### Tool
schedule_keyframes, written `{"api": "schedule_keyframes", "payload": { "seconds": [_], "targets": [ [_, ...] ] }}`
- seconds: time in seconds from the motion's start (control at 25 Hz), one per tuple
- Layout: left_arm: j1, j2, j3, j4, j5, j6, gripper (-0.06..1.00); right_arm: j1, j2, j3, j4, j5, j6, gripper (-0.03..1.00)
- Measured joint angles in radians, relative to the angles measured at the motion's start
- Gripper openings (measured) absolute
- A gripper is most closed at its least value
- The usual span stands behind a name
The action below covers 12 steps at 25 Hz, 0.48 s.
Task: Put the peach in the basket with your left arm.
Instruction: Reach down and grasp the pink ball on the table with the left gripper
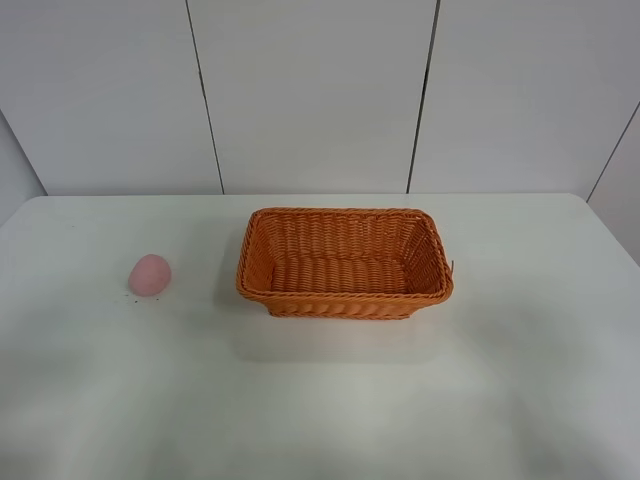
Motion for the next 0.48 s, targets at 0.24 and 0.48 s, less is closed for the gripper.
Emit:
{"api": "schedule_keyframes", "payload": {
  "seconds": [0.24, 0.48],
  "targets": [
    [0.000, 0.000, 0.000, 0.000, 0.000, 0.000, 0.85, 0.000, 0.000, 0.000, 0.000, 0.000, 0.000, 0.69],
    [0.000, 0.000, -0.003, 0.000, -0.009, 0.000, 0.85, 0.000, 0.000, 0.000, 0.000, 0.000, 0.000, 0.69]
  ]
}}
